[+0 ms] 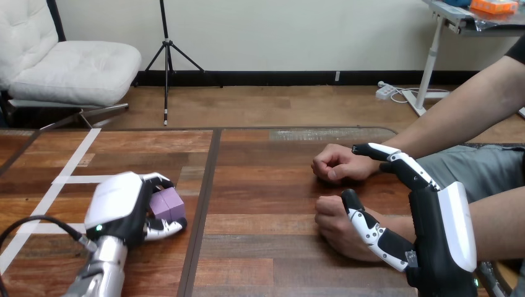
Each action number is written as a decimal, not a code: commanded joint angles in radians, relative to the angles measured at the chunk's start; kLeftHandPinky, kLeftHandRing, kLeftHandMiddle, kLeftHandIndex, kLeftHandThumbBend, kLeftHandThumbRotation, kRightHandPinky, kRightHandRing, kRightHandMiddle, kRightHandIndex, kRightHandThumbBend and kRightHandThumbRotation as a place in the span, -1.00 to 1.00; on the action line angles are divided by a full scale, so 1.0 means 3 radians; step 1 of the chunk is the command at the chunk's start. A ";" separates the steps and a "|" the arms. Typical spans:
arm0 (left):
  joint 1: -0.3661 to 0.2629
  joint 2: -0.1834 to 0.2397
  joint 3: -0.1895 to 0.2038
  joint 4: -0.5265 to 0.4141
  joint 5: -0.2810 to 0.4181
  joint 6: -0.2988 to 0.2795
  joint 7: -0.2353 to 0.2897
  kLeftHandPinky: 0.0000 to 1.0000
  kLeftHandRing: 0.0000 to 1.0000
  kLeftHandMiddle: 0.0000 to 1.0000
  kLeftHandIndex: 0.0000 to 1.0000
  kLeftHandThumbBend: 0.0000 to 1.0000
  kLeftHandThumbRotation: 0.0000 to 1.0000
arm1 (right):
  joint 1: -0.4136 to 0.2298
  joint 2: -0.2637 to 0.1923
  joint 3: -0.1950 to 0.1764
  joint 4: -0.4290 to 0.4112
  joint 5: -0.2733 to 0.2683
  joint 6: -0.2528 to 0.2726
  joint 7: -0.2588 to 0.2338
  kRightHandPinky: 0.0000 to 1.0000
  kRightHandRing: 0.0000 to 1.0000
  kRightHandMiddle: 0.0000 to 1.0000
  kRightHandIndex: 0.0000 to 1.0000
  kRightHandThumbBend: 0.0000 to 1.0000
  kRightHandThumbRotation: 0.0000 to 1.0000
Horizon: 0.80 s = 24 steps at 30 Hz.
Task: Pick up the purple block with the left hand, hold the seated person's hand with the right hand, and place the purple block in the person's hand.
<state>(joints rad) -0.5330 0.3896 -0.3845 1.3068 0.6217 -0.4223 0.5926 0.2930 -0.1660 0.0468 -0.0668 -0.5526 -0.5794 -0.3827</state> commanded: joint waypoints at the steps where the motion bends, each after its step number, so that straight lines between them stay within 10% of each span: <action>1: -0.0246 -0.0037 0.0040 0.0099 -0.0037 0.0119 -0.0064 -0.10 -0.01 0.11 0.11 0.06 -0.93 | -0.0140 -0.0063 -0.0040 -0.0028 0.0022 -0.0085 -0.0002 0.44 0.54 0.51 0.43 -0.27 -0.73; 24: -0.0255 -0.0146 0.0026 0.0147 -0.0068 0.0240 -0.0115 -0.15 -0.03 0.09 0.09 0.08 -0.97 | -0.0095 -0.0055 -0.0072 -0.0080 0.0000 -0.0058 0.0016 0.41 0.53 0.50 0.42 -0.26 -0.72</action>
<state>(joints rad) -0.5867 0.3684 -0.3735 1.3287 0.5961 -0.3533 0.5589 0.2947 -0.1663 0.0340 -0.0669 -0.5539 -0.5829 -0.3824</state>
